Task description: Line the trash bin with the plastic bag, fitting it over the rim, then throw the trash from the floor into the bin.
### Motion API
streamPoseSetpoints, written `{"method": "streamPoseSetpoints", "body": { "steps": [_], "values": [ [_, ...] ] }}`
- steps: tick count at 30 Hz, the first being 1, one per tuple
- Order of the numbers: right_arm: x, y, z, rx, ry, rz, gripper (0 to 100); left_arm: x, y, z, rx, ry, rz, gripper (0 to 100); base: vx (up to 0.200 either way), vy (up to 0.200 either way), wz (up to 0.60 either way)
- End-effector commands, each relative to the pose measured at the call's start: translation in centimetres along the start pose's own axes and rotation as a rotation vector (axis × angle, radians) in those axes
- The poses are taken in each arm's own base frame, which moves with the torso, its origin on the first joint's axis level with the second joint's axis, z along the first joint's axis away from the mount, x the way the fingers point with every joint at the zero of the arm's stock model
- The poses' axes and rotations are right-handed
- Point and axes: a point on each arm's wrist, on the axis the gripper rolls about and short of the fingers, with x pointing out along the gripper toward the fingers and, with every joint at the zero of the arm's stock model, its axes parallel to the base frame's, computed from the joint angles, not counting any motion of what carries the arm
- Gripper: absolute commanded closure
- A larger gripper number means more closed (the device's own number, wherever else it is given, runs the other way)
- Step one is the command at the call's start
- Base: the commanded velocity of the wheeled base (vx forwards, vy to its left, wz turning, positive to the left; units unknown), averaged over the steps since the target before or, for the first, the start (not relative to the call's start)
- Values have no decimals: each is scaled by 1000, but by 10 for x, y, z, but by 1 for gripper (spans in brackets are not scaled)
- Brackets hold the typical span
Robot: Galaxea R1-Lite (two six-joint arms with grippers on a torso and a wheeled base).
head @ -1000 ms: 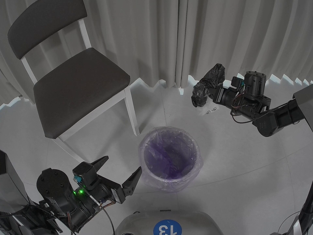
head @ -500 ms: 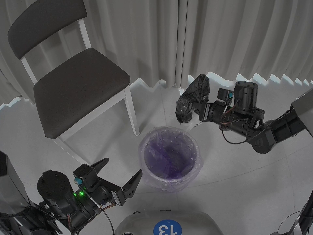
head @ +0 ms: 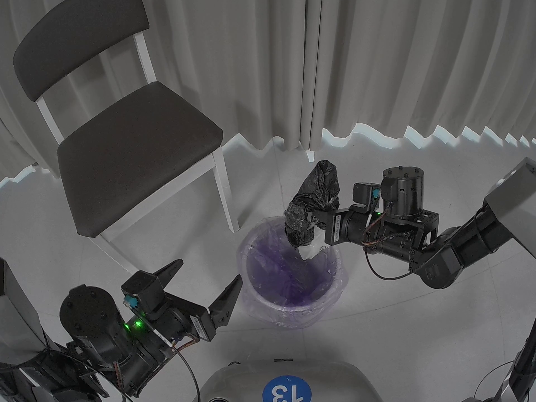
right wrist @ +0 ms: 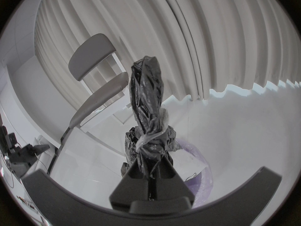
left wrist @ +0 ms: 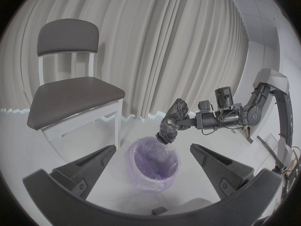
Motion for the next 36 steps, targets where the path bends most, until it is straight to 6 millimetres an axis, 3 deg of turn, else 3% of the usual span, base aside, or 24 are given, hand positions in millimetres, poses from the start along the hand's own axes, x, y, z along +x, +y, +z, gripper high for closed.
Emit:
{"method": "streamPoseSetpoints", "body": {
  "steps": [1, 6, 10, 21, 28, 36],
  "values": [
    [5, -3, -2, -40, 41, -15, 100, 5, -2, 10, -27, -62, 31, 0, 0, 0, 0],
    [10, -6, 0, -57, 134, -38, 100, 6, 2, 7, -21, -49, 76, 0, 0, 0, 0],
    [13, -4, 8, -98, 213, -47, 100, 22, 11, 4, -11, -48, 143, 0, 0, 0, 0],
    [26, 12, 16, -153, 261, -18, 100, 21, 8, 0, -6, -33, 131, 0, 0, 0, 0],
    [40, 21, -2, -162, 299, 4, 100, 21, 7, 0, -6, -32, 125, 0, 0, 0, 0],
    [52, 17, -22, -155, 347, -1, 100, 21, 7, 0, -4, -32, 123, 0, 0, 0, 0]
  ]
}}
